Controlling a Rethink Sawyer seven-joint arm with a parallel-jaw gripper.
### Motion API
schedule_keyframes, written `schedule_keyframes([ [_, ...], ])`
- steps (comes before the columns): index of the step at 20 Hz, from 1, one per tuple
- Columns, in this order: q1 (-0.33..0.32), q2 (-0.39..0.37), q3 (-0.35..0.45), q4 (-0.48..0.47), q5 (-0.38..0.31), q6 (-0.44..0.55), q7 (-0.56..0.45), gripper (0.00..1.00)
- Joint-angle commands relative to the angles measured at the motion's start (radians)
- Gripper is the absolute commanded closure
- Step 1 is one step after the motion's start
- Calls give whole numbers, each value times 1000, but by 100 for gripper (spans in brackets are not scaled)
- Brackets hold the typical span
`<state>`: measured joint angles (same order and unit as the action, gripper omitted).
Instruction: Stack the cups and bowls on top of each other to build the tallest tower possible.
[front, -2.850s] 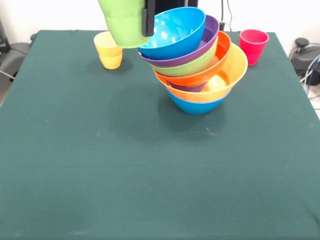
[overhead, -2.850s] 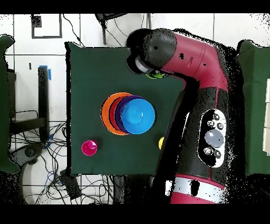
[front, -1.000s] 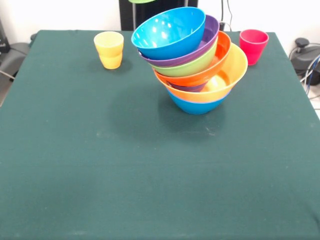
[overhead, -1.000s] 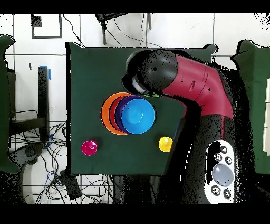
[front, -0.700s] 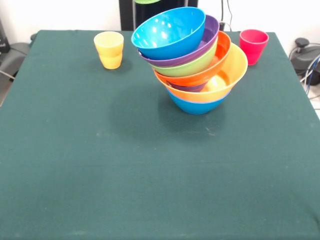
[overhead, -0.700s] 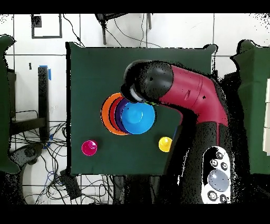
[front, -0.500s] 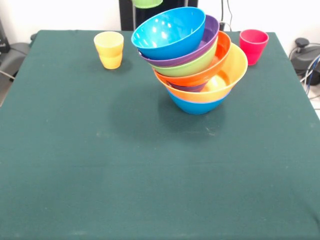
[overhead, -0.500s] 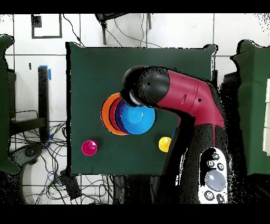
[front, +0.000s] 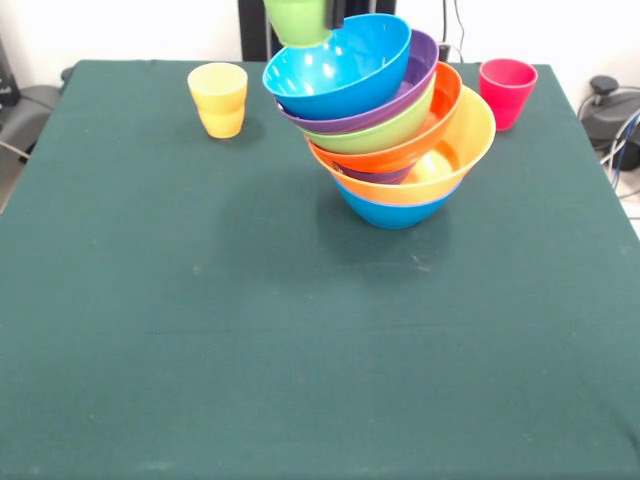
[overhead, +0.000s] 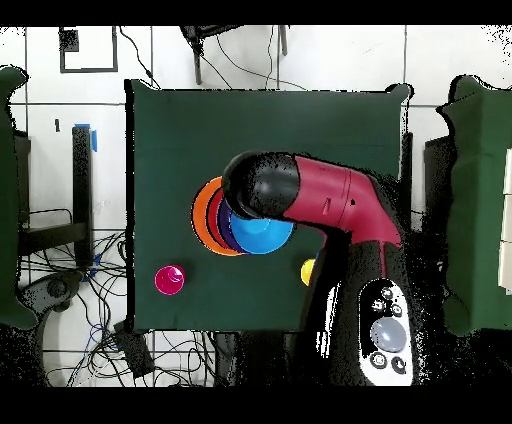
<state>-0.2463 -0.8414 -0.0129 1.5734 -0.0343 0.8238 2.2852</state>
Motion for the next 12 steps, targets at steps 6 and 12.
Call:
schedule_keyframes([
  [6, -27, 30, 134, 116, -94, -81, -151, 100],
  [12, -41, 57, 159, 135, -103, -129, -133, 100],
])
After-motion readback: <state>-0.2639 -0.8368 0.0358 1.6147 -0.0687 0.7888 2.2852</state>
